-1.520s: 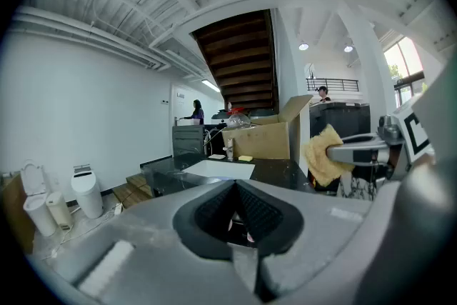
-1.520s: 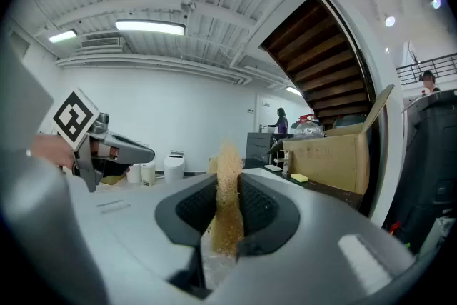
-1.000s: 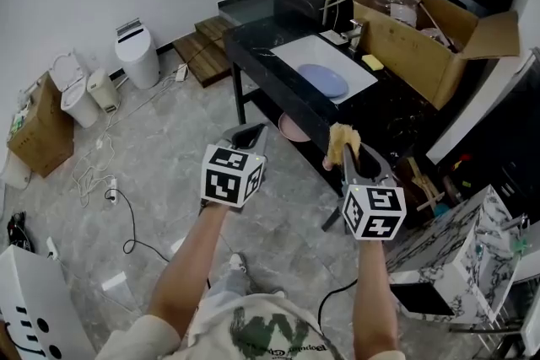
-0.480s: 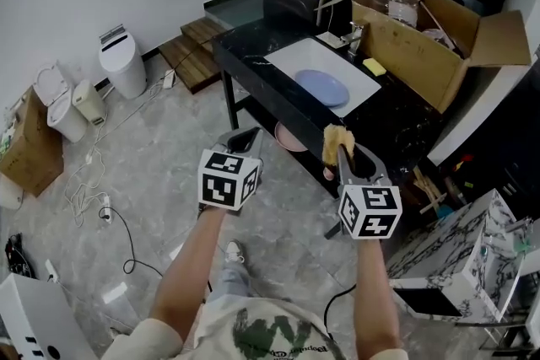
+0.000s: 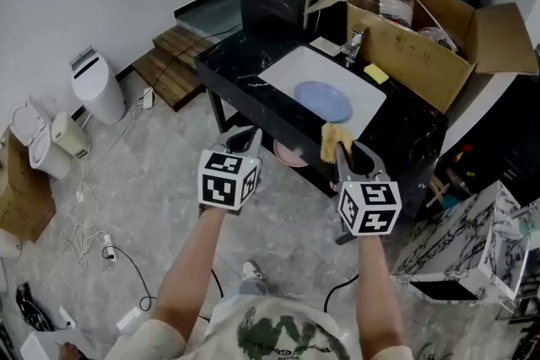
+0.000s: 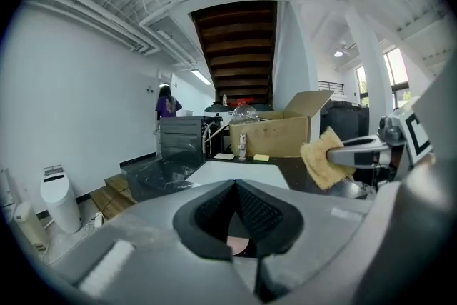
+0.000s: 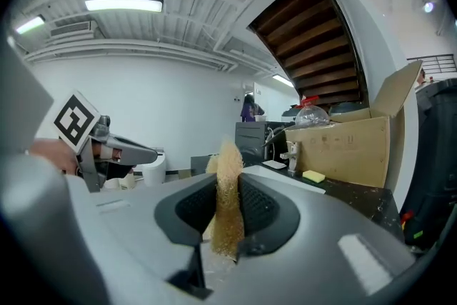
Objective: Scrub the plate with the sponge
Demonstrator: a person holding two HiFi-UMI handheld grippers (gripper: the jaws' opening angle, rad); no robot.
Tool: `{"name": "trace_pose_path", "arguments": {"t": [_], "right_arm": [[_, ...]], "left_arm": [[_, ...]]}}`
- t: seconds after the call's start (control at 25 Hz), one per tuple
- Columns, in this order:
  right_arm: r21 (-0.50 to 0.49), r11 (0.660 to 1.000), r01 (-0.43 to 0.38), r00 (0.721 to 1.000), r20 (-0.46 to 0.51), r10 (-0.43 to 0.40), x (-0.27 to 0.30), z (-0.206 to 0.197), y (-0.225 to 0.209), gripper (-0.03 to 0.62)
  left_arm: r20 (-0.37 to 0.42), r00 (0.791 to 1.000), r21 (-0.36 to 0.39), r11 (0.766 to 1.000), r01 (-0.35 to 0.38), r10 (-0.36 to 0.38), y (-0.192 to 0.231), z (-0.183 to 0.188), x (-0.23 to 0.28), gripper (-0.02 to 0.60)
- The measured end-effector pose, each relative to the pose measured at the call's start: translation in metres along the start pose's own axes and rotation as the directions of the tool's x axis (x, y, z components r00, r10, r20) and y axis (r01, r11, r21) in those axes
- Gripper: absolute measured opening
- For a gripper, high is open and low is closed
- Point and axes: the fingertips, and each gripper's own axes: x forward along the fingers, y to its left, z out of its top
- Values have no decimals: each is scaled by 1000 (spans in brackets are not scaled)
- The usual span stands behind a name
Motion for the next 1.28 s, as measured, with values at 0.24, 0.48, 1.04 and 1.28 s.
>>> {"name": "trace_pose_path", "arguments": {"t": [0.24, 0.48, 1.04, 1.28], "right_arm": [[9, 998, 61, 998, -11, -61, 34, 10, 10, 69], [6, 995, 101, 995, -24, -100, 59, 13, 21, 69], [24, 989, 147, 989, -32, -146, 89, 15, 25, 69], [40, 987, 155, 988, -16, -155, 109, 18, 11, 69]], "left_arm": [[2, 998, 17, 998, 61, -61, 37, 11, 24, 3], [-6, 994, 21, 994, 109, -109, 62, 12, 38, 3], [-15, 988, 8, 988, 151, -151, 94, 6, 62, 3], [-22, 988, 30, 987, 156, -155, 102, 11, 83, 3]]}}
